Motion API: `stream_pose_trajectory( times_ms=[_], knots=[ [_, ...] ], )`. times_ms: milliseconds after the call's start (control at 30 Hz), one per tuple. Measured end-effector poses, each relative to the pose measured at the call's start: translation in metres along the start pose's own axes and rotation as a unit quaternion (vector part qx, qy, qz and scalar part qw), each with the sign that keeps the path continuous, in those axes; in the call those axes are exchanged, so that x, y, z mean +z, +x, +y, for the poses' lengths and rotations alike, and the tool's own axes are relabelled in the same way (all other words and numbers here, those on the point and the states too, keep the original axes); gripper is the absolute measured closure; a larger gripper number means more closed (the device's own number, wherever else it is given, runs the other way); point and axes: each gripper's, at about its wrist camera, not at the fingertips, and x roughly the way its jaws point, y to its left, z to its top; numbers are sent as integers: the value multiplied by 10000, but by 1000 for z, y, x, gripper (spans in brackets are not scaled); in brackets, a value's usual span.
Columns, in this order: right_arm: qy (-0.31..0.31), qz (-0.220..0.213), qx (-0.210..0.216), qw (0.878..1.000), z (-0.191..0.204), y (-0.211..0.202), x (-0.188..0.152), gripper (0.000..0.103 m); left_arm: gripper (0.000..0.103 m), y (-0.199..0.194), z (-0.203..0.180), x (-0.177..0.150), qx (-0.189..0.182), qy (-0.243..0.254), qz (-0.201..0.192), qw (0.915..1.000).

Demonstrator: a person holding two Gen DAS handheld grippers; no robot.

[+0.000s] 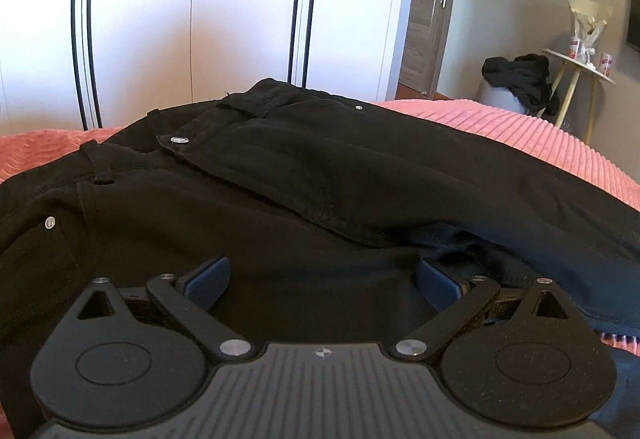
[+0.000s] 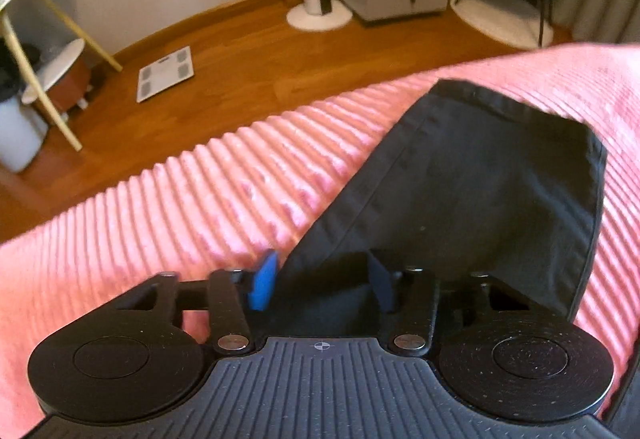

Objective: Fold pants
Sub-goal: 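Grasp the black trouser leg hem with the right gripper, then lift the held hem and fold it over toward the waistband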

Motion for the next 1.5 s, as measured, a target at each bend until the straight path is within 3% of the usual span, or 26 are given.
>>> stream_pose_trajectory(
  times_ms=[100, 267, 400, 533, 600, 633, 667, 733, 767, 800, 867, 933, 1067, 1100, 1167, 1200, 1300, 1367, 1400, 1433, 1500],
  knots=[
    [-119, -170, 468, 9987, -13, -26, -8, 94, 4, -2, 0, -2, -29, -23, -36, 10000],
    [-93, -677, 1495, 9864, -94, -98, -39, 97, 4, -8, 11, 4, -261, -310, -59, 9992],
    [156, -904, 1959, 9763, -193, -145, -105, 99, 4, -28, 20, 11, -687, -867, -324, 9933],
    [508, -498, 1905, 9791, -262, -135, -171, 99, 4, -42, 24, 14, -1197, -980, -519, 9866],
    [802, -352, 1852, 9788, -287, -120, -185, 102, 4, -41, 26, 20, -1578, -1061, -354, 9811],
    [988, -343, 2068, 9728, -297, -120, -185, 102, 4, -38, 29, 23, -1829, -1199, -195, 9756],
    [1184, -282, 2168, 9686, -306, -120, -179, 100, 4, -34, 32, 27, -2081, -1422, 7, 9677],
    [1565, -348, 2329, 9592, -322, -118, -168, 83, 4, -22, 33, 36, -2487, -1839, 430, 9500],
    [1707, -374, 2429, 9542, -329, -116, -164, 61, 4, -16, 30, 43, -2666, -1980, 603, 9413],
    [1880, -378, 2589, 9467, -336, -113, -161, 47, 4, -9, 25, 50, -2835, -2069, 741, 9334],
    [2067, -283, 2877, 9347, -341, -104, -158, 48, 4, 13, 7, 69, -3240, -2057, 903, 9190],
    [2173, -252, 3065, 9264, -346, -94, -158, 51, 4, 39, -18, 87, -3449, -1981, 981, 9123],
    [2321, -201, 3274, 9157, -352, -83, -154, 56, 4, 107, -71, 108, -3207, -1879, 1559, 9152],
    [2354, -171, 3294, 9142, -352, -79, -152, 63, 6, 122, -81, 110, -3072, -1898, 1723, 9165],
    [2330, -143, 3291, 9150, -354, -78, -149, 76, 13, 149, -94, 112, -3067, -2070, 1966, 9080],
    [2320, -133, 3285, 9155, -355, -77, -148, 83, 24, 159, -98, 113, -3032, -2188, 2009, 9054],
    [2301, -79, 3327, 9145, -360, -75, -150, 87, 28, 181, -108, 115, -3045, -2458, 2193, 8937],
    [2418, -25, 3372, 9099, -360, -69, -148, 88, 62, 187, -108, 116, -2962, -2514, 2265, 8932],
    [2468, 5, 3393, 9077, -359, -68, -147, 88, 85, 188, -104, 115, -2883, -2556, 2328, 8929],
    [2489, 19, 3413, 9064, -358, -66, -145, 88, 99, 186, -97, 113, -2868, -2607, 2352, 8913],
    [2451, 75, 3389, 9083, -356, -64, -137, 94, 99, 175, -82, 111, -2962, -2667, 2298, 8878]
  ],
)
